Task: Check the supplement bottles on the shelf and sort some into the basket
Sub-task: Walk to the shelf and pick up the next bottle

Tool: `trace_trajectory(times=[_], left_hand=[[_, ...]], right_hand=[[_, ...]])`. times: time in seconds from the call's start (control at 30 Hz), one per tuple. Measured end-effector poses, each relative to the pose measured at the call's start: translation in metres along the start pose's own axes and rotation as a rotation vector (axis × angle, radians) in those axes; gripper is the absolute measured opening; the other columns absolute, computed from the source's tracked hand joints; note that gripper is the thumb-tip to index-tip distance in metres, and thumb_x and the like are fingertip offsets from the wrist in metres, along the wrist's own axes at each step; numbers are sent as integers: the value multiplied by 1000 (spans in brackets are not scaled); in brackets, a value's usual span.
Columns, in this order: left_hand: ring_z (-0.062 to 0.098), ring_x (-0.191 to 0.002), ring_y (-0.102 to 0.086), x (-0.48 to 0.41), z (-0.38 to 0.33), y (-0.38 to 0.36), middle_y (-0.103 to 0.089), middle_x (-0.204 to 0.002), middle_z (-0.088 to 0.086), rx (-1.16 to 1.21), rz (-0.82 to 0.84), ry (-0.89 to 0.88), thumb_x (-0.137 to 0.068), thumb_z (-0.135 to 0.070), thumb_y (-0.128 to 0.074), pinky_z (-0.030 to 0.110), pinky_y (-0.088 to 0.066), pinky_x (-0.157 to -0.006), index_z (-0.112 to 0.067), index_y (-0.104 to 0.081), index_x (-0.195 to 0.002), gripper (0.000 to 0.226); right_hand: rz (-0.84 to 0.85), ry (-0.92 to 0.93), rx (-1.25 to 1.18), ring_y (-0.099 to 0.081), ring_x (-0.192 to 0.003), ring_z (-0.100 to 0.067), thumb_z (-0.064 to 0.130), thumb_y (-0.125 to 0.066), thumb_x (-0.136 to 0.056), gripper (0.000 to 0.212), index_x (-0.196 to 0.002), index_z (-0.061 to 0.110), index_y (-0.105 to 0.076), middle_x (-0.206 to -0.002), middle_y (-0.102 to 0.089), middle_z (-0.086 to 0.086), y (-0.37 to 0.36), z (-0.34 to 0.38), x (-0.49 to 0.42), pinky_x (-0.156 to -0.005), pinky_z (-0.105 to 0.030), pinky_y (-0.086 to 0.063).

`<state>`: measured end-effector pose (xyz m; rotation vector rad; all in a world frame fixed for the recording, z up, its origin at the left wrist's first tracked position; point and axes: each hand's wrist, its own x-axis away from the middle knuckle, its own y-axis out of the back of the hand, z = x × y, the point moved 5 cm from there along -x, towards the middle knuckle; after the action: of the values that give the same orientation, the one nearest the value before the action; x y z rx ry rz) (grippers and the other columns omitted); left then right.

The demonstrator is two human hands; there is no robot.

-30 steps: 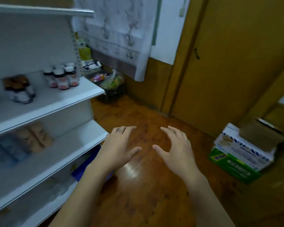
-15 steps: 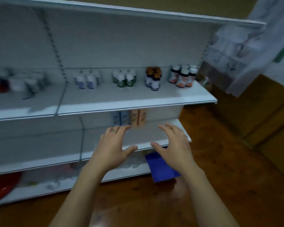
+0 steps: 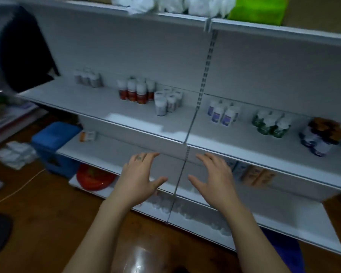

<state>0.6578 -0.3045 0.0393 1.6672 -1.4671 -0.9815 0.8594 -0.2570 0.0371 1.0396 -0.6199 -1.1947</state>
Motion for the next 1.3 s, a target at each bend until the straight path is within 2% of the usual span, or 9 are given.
trace_trajectory(times=[0.3,0.5,0.77,0.93,1.1,1.3], left_hand=[[18,-135,-33,-61,65,35,-41,-145,-4,-78,-58,178,-85,-58,-59,39,-34,-110,-32,-29,-147,73],[15,-137,-32,-99,106,68,-39,-147,-6,-113,-116,304,-86,-56,-60,39,-32,-113,-35,-29,-146,72],[17,-137,-32,-114,190,106,-40,-147,-4,-138,-158,413,-85,-57,-60,43,-32,-112,-34,-30,-146,71],[17,-137,-31,-130,261,135,-40,-147,-5,-108,-179,371,-86,-55,-61,40,-31,-112,-34,-31,-145,70],[17,-136,-31,-143,335,173,-41,-145,-5,-89,-167,269,-85,-57,-60,39,-30,-110,-32,-33,-145,70],[20,-136,-30,-162,414,219,-41,-145,-4,-113,-89,176,-87,-55,-59,40,-31,-108,-29,-32,-145,69]], right_hand=[[54,207,-144,-32,-137,-18,45,-66,-87,59,-140,30,-45,-148,-40,3,-49,59,-124,-114,-35,-25],[80,283,-265,-33,-135,-19,41,-66,-88,55,-138,28,-48,-146,-42,1,-75,98,-198,-113,-34,-27],[169,398,-265,-38,-133,-21,33,-70,-86,54,-135,24,-52,-142,-46,-1,-127,179,-257,-112,-34,-30],[175,414,-223,-41,-131,-20,35,-70,-86,54,-135,23,-52,-139,-48,0,-164,244,-284,-110,-34,-31],[121,362,-183,-46,-128,-23,34,-73,-83,54,-132,21,-55,-136,-52,-3,-195,318,-306,-108,-40,-35],[93,295,-61,-45,-128,-21,37,-71,-84,53,-133,22,-54,-137,-52,-1,-216,386,-331,-106,-34,-32]])
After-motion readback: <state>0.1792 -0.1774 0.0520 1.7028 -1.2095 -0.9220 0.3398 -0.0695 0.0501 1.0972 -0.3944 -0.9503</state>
